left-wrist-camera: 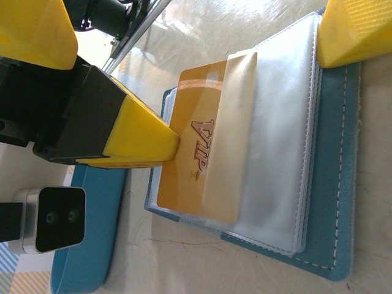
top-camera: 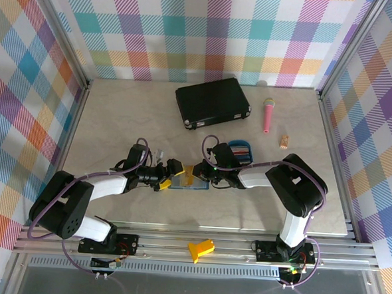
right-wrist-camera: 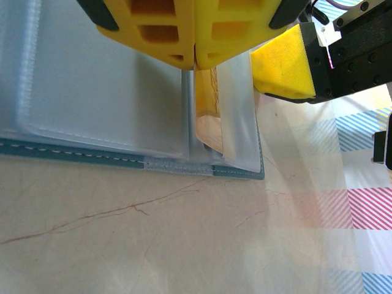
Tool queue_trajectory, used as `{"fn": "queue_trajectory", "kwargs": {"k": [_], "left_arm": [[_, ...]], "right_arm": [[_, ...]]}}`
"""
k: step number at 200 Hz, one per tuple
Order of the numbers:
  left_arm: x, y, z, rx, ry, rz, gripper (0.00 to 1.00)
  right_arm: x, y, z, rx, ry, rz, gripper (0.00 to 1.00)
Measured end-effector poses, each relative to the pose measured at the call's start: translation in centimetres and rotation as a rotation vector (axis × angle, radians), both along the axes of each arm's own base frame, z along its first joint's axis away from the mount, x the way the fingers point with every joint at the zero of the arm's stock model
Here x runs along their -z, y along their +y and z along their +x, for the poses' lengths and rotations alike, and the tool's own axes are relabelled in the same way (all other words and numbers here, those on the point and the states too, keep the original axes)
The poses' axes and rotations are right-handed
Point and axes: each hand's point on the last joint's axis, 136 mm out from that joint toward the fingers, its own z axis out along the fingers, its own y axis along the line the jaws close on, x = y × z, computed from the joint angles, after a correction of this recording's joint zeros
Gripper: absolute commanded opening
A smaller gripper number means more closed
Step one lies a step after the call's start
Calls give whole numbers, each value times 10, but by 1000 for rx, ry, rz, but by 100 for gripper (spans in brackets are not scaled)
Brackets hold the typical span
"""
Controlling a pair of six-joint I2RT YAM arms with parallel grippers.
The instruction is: Put the credit cards into the card holder
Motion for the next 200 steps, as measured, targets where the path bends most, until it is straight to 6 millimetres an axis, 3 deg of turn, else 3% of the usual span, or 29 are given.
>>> {"fn": "queue_trajectory", "kwargs": {"k": [200], "left_arm": [[0,0,0,0,3,2,100]], "right_arm": [[-4,13,-2,0,-8,17,1]]}}
